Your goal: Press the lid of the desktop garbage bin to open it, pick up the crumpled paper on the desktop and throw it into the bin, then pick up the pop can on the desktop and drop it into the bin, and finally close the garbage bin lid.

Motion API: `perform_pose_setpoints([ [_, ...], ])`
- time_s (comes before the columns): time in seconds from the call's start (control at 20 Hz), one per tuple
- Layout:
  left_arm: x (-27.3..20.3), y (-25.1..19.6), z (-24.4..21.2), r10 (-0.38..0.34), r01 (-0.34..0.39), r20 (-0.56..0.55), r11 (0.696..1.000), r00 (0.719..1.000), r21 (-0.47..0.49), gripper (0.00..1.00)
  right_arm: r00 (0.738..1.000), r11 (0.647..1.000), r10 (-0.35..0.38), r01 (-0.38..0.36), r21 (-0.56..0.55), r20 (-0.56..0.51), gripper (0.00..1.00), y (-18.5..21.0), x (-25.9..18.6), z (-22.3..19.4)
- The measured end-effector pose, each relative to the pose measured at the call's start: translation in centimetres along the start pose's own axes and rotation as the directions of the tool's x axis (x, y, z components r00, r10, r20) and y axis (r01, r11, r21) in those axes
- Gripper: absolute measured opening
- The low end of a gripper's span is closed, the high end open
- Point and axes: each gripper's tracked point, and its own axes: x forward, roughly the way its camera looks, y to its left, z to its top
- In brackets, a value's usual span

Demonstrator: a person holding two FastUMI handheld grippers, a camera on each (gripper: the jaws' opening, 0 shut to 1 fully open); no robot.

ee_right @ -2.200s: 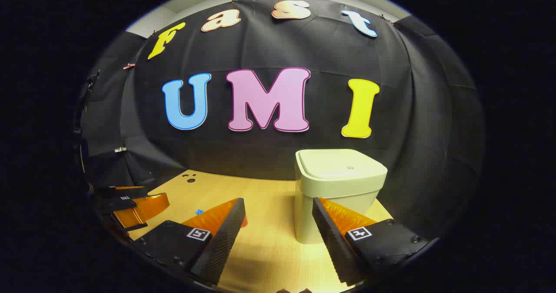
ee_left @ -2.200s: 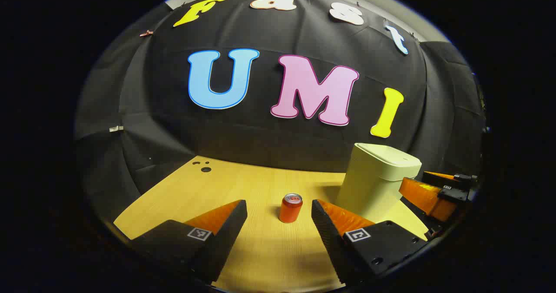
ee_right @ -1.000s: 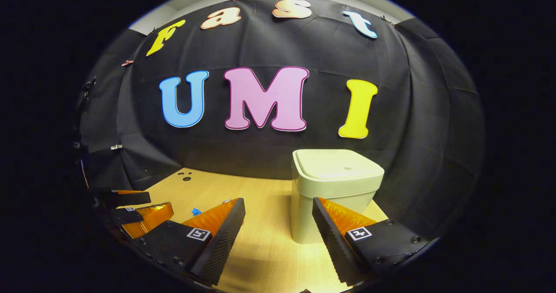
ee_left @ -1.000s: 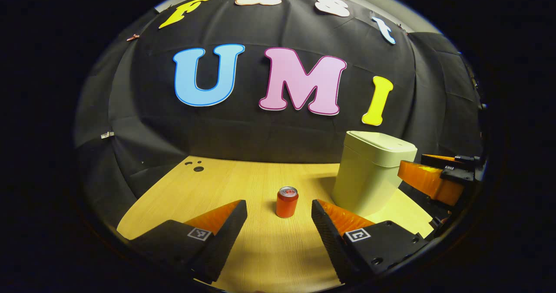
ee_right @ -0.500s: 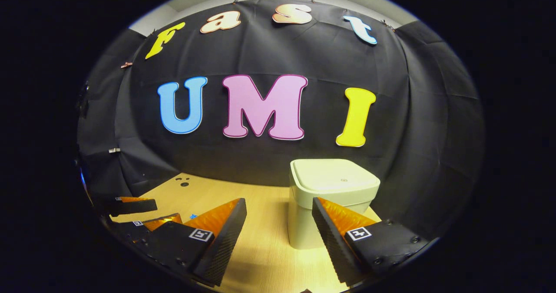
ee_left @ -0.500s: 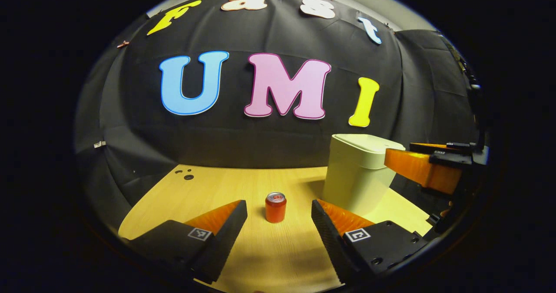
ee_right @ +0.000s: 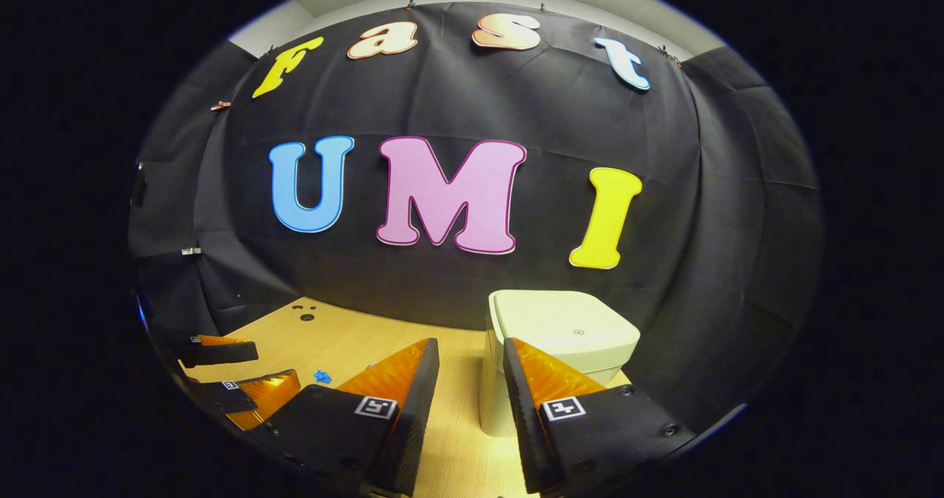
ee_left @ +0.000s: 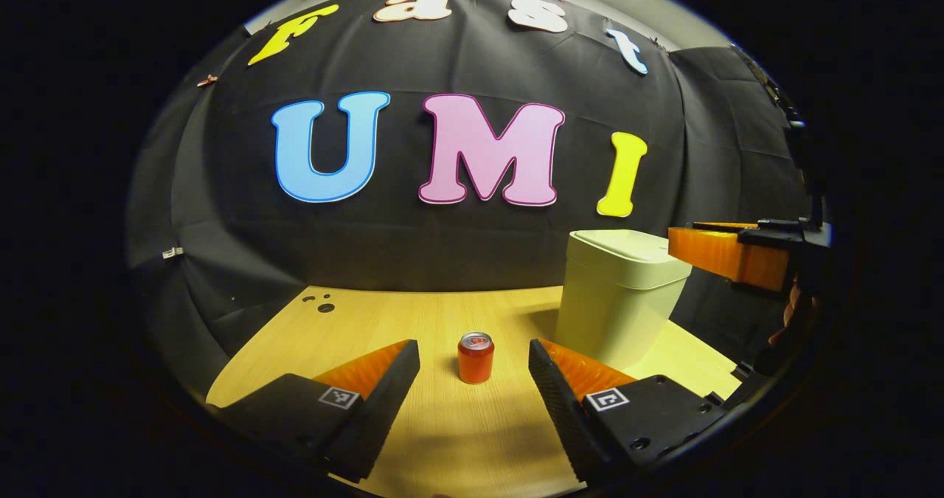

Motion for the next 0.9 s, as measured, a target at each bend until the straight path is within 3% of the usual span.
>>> perform_pose_setpoints([
  [0.1,0.2,0.0,-0.3,0.000,0.000,-0.006,1.000,1.000,-0.004,0.96,1.000,1.000,-0.005,0.005,-0.003,-0.007,0.53,-0.4,0.4,0.2],
  [0.15,0.2,0.0,-0.3,-0.002,0.002,-0.005,1.000,1.000,-0.001,0.95,1.000,1.000,-0.003,0.003,0.001,-0.009,0.43,-0.4,0.3,0.3],
  [0.3,0.4,0.1,-0.1,-0.002,0.002,-0.002,1.000,1.000,0.009,0.95,1.000,0.999,-0.017,0.017,0.027,-0.011,0.25,-1.0,1.1,0.7],
  [0.45,0.6,0.5,-0.1,0.008,-0.008,-0.001,1.000,1.000,0.007,0.95,1.000,0.999,-0.009,0.010,0.040,-0.021,0.20,-1.0,1.5,0.7],
  [0.55,0.8,1.0,0.1,0.020,-0.020,0.000,1.000,1.000,0.009,0.96,0.999,0.998,0.028,-0.027,0.059,-0.026,0.08,-1.0,1.4,0.8],
  [0.7,1.0,1.5,-0.2,0.036,-0.036,-0.004,0.999,0.999,0.011,0.95,0.992,0.986,0.126,-0.123,0.111,-0.019,0.05,0.4,1.9,1.6],
  [0.9,1.1,1.8,-0.4,0.045,-0.045,-0.012,0.999,0.999,0.008,0.96,0.994,0.990,0.098,-0.092,0.107,-0.047,0.05,-1.7,3.4,1.7],
])
